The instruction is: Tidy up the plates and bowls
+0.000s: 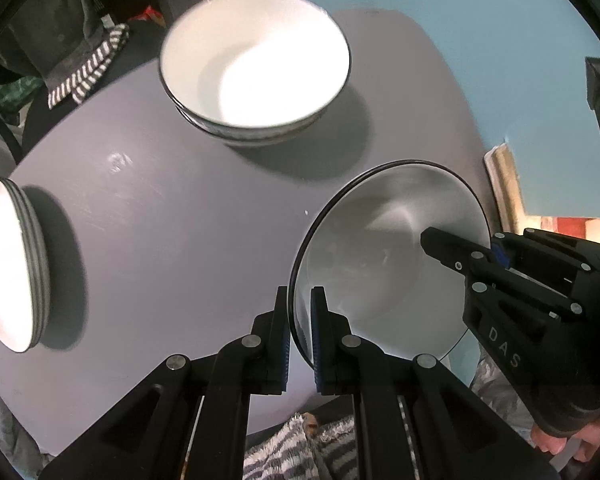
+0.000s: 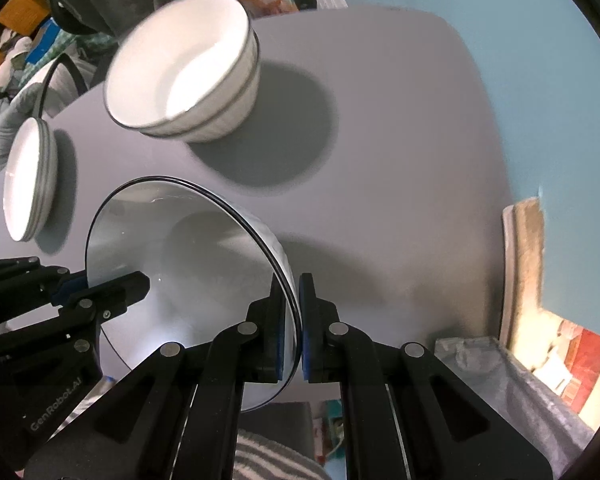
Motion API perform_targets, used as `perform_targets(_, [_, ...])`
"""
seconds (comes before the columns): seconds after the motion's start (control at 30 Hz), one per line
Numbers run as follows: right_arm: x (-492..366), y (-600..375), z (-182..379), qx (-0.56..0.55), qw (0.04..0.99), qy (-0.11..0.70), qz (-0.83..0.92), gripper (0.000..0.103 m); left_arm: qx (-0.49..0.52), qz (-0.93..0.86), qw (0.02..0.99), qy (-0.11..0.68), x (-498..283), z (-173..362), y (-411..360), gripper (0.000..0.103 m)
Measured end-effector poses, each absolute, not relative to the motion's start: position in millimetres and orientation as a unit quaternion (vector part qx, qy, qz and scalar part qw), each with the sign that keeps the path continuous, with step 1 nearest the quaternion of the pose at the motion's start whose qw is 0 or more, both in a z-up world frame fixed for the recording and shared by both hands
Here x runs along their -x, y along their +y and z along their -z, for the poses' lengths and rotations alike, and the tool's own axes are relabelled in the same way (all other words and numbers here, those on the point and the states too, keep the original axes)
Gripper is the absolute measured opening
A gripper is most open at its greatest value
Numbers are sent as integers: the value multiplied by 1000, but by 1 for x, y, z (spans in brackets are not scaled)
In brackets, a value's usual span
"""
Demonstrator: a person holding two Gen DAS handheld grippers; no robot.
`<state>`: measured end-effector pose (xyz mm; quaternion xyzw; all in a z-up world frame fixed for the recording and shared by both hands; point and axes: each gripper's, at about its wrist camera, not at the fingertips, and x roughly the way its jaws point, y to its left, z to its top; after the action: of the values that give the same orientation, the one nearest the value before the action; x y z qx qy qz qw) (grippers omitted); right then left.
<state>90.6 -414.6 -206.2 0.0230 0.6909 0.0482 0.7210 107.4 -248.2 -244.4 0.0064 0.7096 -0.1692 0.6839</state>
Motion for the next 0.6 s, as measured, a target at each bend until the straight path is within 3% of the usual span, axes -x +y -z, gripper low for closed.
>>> perform_targets(0.6, [-119, -399, 164, -3, 751, 657, -72, 6, 8, 144, 728, 670, -141, 197, -221, 9])
